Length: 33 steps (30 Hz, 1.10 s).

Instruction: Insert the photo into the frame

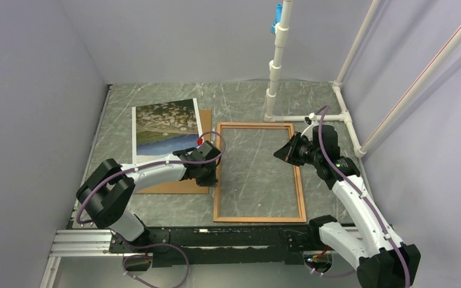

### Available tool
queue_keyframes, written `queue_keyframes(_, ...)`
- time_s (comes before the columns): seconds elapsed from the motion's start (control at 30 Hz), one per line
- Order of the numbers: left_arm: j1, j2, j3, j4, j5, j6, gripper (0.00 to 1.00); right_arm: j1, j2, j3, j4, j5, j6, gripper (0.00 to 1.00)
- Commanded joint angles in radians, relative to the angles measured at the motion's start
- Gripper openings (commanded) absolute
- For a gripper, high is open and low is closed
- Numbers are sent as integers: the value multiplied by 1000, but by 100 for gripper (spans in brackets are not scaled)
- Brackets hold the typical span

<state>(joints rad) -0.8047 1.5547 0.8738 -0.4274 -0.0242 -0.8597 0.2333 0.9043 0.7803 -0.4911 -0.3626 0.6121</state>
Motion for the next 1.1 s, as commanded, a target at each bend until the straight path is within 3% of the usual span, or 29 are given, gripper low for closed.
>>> queue_keyframes(0.0, 4, 44, -26, -129, -112, 31, 0, -24, -1, 1, 12, 22, -35, 0)
queue_keyframes(0.27, 4, 49, -22, -134, -116, 35, 0, -79, 9, 9, 8, 1, -68, 0)
queue_keyframes(0.57, 3, 57, -18, -138, -117, 39, 0, -99, 29, -71, 111, -144, 3, 0)
queue_keyframes(1.07, 3, 70, -9, -142, -115, 45, 0, -109, 55, 5, 145, -266, 88, 0)
